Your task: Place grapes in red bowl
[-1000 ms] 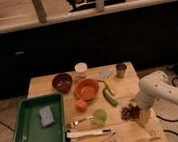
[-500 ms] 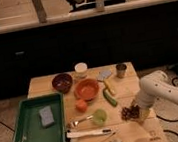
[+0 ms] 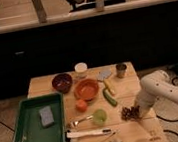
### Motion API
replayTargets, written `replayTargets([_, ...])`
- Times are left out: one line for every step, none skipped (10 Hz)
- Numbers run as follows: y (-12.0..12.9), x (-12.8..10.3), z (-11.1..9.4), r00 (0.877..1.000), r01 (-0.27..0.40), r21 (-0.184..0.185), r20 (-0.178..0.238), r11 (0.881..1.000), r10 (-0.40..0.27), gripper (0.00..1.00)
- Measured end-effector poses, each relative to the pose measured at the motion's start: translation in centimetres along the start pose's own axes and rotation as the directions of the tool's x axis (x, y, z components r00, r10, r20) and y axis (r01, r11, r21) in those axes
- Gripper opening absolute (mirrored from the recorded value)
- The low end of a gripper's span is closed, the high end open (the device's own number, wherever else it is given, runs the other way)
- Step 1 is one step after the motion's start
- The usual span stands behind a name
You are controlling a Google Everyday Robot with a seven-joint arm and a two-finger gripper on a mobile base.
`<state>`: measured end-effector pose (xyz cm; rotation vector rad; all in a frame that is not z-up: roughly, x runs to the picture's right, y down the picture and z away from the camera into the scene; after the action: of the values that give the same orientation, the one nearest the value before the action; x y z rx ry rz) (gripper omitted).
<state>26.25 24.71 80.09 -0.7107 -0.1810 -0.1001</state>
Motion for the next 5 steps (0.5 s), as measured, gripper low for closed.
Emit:
replayTargets([-0.1, -0.1, -1.1, 1.000, 0.000, 0.012, -0.002, 1.000, 0.000, 0.00])
replayTargets([-0.1, -0.2, -1.9, 1.000, 0.000, 0.020, -0.004, 1.000, 0.001, 0.00])
replayTargets([-0.2, -0.3, -2.8, 1.000, 0.000, 0.031, -0.007, 1.000, 0.000, 0.00])
replayTargets([-0.4, -0.4, -3.5, 1.000, 0.003, 0.039, -0.010, 0.999, -0.003, 0.00])
replayTargets([-0.6, -0.6, -4.1, 1.000, 0.008, 0.048, -0.014, 0.999, -0.008, 0.00])
